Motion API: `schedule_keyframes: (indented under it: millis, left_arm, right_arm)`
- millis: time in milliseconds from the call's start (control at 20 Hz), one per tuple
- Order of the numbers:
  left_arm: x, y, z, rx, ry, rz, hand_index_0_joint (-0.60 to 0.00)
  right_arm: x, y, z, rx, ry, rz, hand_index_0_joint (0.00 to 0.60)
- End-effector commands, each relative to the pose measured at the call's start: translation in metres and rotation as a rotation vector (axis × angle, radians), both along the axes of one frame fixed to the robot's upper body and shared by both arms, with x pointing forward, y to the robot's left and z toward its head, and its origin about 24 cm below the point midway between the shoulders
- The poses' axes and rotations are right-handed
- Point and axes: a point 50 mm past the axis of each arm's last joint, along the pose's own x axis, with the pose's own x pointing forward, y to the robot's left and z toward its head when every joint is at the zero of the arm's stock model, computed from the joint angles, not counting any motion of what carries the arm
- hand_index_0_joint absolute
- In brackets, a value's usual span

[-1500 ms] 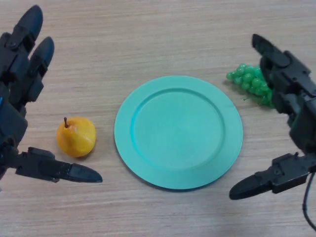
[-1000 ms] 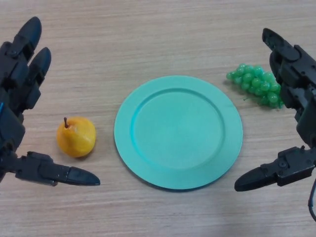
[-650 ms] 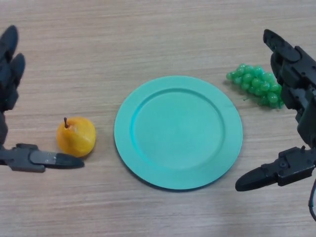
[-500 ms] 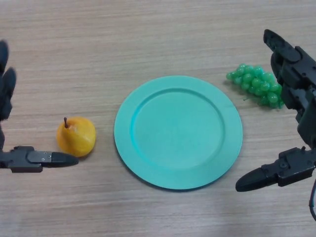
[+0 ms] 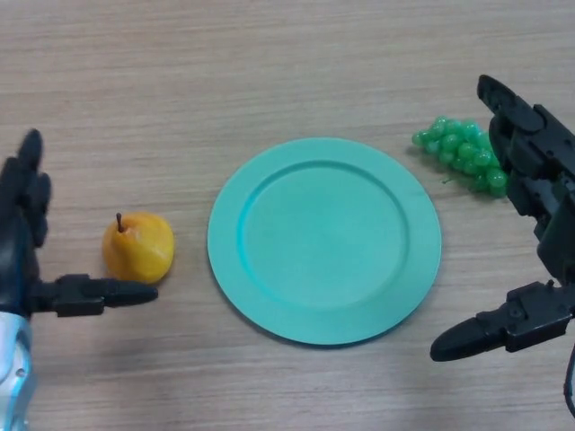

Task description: Pick up the yellow pear and place it on the plate

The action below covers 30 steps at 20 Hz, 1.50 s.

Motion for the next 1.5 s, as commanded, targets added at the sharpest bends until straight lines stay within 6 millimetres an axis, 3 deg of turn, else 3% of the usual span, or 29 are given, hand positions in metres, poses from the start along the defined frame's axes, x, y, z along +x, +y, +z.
schedule_keyframes:
  millis: [50, 700, 800, 950, 1100, 1250, 1350, 1500]
  left_arm:
    - [0.01, 0.007, 0.038, 0.113, -0.252, 0.026, 0.0]
    - [0.055, -0.016, -0.001, 0.068, -0.087, -0.075, 0.0]
    - [0.056, -0.017, -0.002, 0.065, -0.085, -0.076, -0.2]
    - [0.054, -0.021, -0.009, 0.086, -0.056, -0.096, -0.6]
    - [0.052, -0.018, -0.011, 0.12, -0.014, -0.111, -0.6]
    - [0.047, -0.012, -0.004, 0.269, -0.084, -0.088, -0.6]
    - [0.042, -0.004, 0.006, 0.354, -0.161, -0.025, -0.6]
    - [0.033, -0.001, 0.032, 0.271, -0.255, 0.01, -0.6]
  right_arm:
    - [-0.011, -0.005, 0.032, 0.005, -0.241, -0.022, 0.0]
    - [-0.026, -0.012, 0.044, -0.059, -0.308, -0.105, 0.0]
    - [-0.026, -0.012, 0.045, -0.061, -0.314, -0.111, 0.0]
    - [-0.028, -0.01, 0.048, -0.066, -0.326, -0.117, 0.0]
    - [-0.03, -0.008, 0.048, -0.056, -0.32, -0.108, 0.0]
    - [-0.034, -0.008, 0.05, -0.054, -0.319, -0.103, 0.0]
    - [-0.035, -0.007, 0.05, -0.048, -0.326, -0.106, 0.0]
    - [-0.038, -0.008, 0.053, -0.039, -0.354, -0.113, 0.0]
